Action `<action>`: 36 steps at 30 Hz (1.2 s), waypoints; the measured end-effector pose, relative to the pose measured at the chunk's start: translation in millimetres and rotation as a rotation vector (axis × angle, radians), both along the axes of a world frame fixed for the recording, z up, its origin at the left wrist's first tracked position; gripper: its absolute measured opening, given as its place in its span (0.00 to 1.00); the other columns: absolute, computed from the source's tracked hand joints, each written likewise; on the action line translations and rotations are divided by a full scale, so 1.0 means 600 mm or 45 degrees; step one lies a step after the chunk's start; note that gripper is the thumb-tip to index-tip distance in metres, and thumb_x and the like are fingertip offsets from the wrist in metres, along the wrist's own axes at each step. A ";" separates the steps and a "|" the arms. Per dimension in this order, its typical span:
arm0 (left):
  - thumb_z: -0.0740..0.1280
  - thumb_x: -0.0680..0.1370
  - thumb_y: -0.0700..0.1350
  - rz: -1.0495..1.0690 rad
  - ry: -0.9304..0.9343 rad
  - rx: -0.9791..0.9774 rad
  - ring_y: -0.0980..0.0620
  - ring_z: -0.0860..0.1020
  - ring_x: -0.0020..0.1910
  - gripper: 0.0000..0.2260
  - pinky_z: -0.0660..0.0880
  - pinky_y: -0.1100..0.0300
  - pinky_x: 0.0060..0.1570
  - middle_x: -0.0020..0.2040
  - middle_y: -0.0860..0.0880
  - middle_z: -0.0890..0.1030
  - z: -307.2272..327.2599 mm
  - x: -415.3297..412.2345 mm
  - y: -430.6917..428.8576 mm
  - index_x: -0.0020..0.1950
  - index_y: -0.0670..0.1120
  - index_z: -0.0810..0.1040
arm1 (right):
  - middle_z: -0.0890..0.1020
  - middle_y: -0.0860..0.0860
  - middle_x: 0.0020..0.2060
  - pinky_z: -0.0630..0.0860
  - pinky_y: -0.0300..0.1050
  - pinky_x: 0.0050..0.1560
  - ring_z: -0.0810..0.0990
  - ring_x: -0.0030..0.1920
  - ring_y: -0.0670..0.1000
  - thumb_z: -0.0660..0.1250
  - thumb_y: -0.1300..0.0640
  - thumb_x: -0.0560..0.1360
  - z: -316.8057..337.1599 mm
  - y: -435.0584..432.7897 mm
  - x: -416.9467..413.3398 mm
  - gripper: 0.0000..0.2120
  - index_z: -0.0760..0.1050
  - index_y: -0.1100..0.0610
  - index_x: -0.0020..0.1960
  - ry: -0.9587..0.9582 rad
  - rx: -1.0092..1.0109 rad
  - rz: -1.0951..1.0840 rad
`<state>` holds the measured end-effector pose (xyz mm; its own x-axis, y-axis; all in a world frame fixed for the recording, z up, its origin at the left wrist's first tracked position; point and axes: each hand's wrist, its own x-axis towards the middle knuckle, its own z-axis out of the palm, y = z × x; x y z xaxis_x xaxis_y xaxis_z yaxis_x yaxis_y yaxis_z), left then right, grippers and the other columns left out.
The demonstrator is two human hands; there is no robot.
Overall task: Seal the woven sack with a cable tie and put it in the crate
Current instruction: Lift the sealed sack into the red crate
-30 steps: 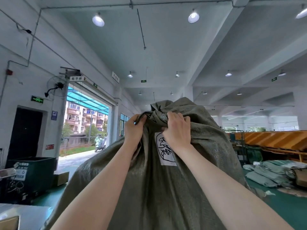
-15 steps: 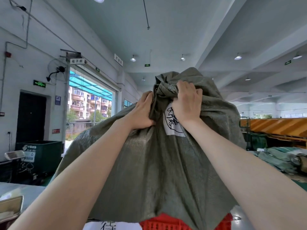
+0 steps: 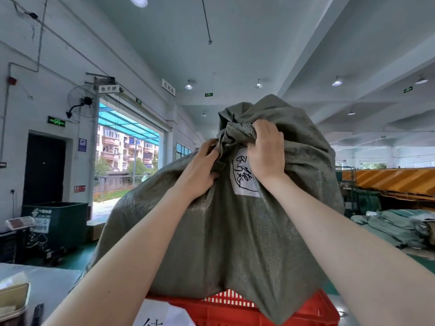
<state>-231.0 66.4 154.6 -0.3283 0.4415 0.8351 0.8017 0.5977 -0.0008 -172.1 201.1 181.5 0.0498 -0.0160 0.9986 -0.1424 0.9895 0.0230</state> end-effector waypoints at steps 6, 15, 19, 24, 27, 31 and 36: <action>0.63 0.75 0.34 0.044 0.160 0.070 0.42 0.66 0.71 0.20 0.64 0.58 0.68 0.75 0.43 0.58 -0.014 -0.025 -0.019 0.67 0.40 0.69 | 0.76 0.60 0.34 0.53 0.42 0.41 0.64 0.39 0.53 0.56 0.73 0.57 0.000 -0.011 -0.029 0.17 0.62 0.58 0.43 0.144 0.180 -0.011; 0.65 0.74 0.34 0.030 -0.195 0.039 0.42 0.68 0.69 0.22 0.66 0.55 0.66 0.72 0.44 0.62 -0.094 -0.069 -0.036 0.68 0.41 0.70 | 0.78 0.62 0.43 0.68 0.52 0.46 0.75 0.45 0.61 0.62 0.73 0.63 -0.079 -0.015 -0.072 0.15 0.70 0.63 0.49 -0.260 0.218 0.010; 0.63 0.74 0.33 0.132 -0.293 0.053 0.38 0.72 0.63 0.20 0.69 0.51 0.61 0.71 0.42 0.64 -0.106 -0.077 -0.052 0.66 0.39 0.71 | 0.74 0.60 0.55 0.64 0.52 0.55 0.70 0.56 0.59 0.60 0.68 0.73 -0.076 -0.040 -0.066 0.12 0.69 0.65 0.57 -0.614 0.153 0.058; 0.59 0.73 0.29 0.162 -0.306 0.109 0.38 0.72 0.61 0.20 0.70 0.54 0.55 0.68 0.41 0.66 -0.127 -0.087 -0.058 0.64 0.38 0.72 | 0.74 0.59 0.56 0.66 0.53 0.57 0.70 0.58 0.59 0.62 0.62 0.76 -0.077 -0.057 -0.076 0.14 0.67 0.64 0.61 -0.770 0.116 0.052; 0.58 0.72 0.28 0.213 -0.359 0.146 0.37 0.73 0.58 0.18 0.69 0.55 0.49 0.64 0.40 0.69 -0.139 -0.094 -0.065 0.60 0.37 0.73 | 0.75 0.58 0.54 0.69 0.56 0.58 0.72 0.57 0.59 0.64 0.59 0.75 -0.077 -0.070 -0.088 0.13 0.68 0.62 0.57 -0.942 0.025 0.145; 0.59 0.71 0.27 0.290 -0.427 0.148 0.38 0.74 0.53 0.11 0.64 0.57 0.42 0.57 0.39 0.71 -0.159 -0.096 -0.083 0.48 0.39 0.72 | 0.77 0.57 0.47 0.72 0.52 0.51 0.76 0.50 0.58 0.66 0.60 0.75 -0.094 -0.088 -0.105 0.07 0.69 0.61 0.49 -1.080 0.011 0.232; 0.58 0.71 0.28 0.256 -0.468 0.251 0.39 0.74 0.53 0.13 0.63 0.58 0.42 0.55 0.39 0.74 -0.171 -0.099 -0.087 0.52 0.36 0.74 | 0.78 0.58 0.45 0.73 0.51 0.49 0.76 0.47 0.59 0.64 0.63 0.74 -0.119 -0.093 -0.134 0.05 0.69 0.65 0.46 -1.003 -0.197 0.364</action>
<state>-290.3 14.5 52.1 -0.6812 0.1836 0.7087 0.5959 0.7014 0.3911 -252.6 145.3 109.9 -0.6793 0.0310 0.7333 -0.3050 0.8968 -0.3205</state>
